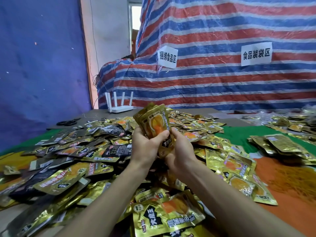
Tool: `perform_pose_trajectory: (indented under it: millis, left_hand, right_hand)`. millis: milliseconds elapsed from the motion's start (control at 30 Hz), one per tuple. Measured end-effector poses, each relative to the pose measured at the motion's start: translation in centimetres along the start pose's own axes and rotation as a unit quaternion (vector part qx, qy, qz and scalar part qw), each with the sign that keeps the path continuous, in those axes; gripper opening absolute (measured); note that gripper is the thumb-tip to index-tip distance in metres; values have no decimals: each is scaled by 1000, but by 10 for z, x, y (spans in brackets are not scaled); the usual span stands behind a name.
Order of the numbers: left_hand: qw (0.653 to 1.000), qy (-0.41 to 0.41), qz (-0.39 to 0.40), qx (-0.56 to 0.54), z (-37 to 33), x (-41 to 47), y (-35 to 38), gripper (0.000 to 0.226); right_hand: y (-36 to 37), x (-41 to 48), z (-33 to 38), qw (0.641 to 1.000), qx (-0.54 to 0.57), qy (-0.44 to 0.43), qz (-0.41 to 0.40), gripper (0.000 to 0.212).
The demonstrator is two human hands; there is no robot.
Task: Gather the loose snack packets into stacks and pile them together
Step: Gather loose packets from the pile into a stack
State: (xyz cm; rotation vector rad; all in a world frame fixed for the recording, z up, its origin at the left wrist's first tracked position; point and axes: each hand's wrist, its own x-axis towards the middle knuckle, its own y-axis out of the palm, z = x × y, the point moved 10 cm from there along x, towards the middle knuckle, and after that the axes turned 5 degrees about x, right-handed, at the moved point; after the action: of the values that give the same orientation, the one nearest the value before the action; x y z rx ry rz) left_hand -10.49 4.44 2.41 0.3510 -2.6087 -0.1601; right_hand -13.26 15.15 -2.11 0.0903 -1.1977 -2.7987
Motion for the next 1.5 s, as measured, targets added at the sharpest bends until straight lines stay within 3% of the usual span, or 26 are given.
perform_pose_trajectory:
  millis: [233,300,367,467,567,633,767,867,1000,1067,1133,1200,1300,1400,1500]
  left_hand:
    - [993,82,26,84,-28,1,-9,17]
    - [995,71,49,58,-28,-1,-7,16]
    - [995,31,96,14,-19,-5,3,32]
    - [991,2,135,-10,-13,-12,17,40]
    - [994,37,101,4,-17,-15,16,20]
    - [994,78,66,40,-22,-19,14,15]
    - [989,125,72,40,-31,-30,25,13]
    - [981,151,105,57,-33,-37,37,21]
    - [959,176,198,103,-33,-51,58,24]
    - [938,196,256,129,-32,-62,69,36]
    - [918,206,297,164,-30,-72,77,43]
    - [912,196,311,183,-26,-75,81,47]
    - [908,199,313,193,-29,-77,81,45]
    - [908,193,318,194,-28,-76,81,44]
    - [910,176,317,201,-23,-71,78,45]
  right_hand:
    - [6,-9,0,996,-70,46,-8,38]
    - [10,-11,0,993,-111,41,0,36]
    - [12,-12,0,988,-149,32,16,32]
    - [11,-11,0,990,-134,12,32,18]
    - [10,-15,-10,997,-64,40,23,14]
    - [14,-16,-13,996,-62,47,35,33]
    - [11,-22,7,993,-113,10,27,46]
    - [3,-27,31,976,-210,-56,-14,38]
    - [-16,-47,68,942,-301,-145,-39,38]
    - [-26,-66,96,894,-403,-193,-36,32]
    - [-41,-78,126,781,-589,-203,-44,27]
    - [-69,-79,153,646,-748,-139,-66,25]
    - [-124,-81,192,527,-841,-27,-118,15]
    - [-164,-85,204,463,-874,51,-137,14]
    - [-177,-85,202,449,-882,67,-130,10]
